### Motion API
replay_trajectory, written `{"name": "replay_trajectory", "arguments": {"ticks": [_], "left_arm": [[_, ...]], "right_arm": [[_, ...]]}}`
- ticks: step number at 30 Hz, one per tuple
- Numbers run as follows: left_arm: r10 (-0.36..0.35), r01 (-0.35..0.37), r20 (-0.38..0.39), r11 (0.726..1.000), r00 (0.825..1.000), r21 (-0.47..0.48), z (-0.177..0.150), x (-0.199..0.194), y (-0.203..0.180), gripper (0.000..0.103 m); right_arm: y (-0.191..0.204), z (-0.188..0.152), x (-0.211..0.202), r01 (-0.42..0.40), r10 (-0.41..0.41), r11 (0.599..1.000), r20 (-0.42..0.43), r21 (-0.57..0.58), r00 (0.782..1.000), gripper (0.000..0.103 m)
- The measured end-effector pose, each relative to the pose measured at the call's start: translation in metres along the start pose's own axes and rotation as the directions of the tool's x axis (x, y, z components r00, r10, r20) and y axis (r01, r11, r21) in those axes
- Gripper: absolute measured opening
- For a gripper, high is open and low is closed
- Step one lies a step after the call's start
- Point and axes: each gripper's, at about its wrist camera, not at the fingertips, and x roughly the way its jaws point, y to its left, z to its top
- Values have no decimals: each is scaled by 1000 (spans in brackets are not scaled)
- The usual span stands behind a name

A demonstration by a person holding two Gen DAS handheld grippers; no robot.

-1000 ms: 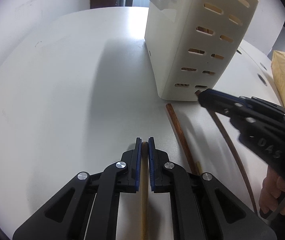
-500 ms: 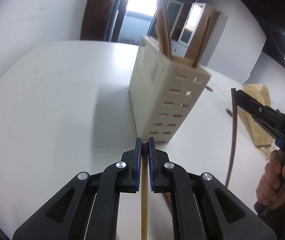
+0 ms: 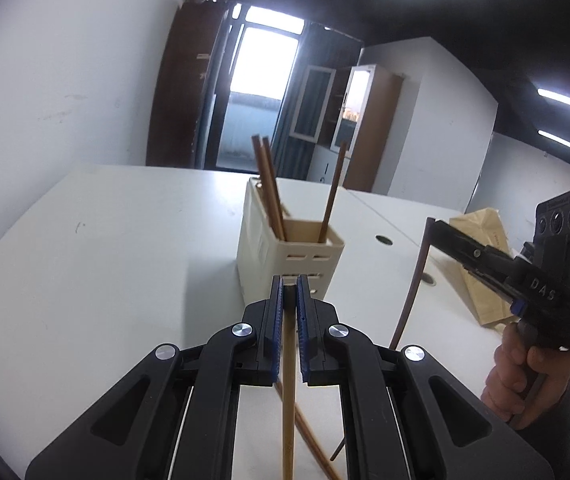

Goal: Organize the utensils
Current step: 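Lift both chopsticks upright and carry them above the holder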

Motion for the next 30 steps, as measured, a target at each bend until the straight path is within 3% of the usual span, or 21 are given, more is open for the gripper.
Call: {"name": "replay_trajectory", "arguments": {"ticks": [10, 30], "left_arm": [[66, -65, 142, 998, 988, -13, 14, -20, -13, 6], [33, -31, 88, 999, 996, -31, 6, -15, -7, 6]], "right_arm": [[-5, 5, -9, 35, -35, 999, 59, -8, 998, 8], [-7, 2, 3, 62, -61, 997, 33, -38, 998, 8]]}}
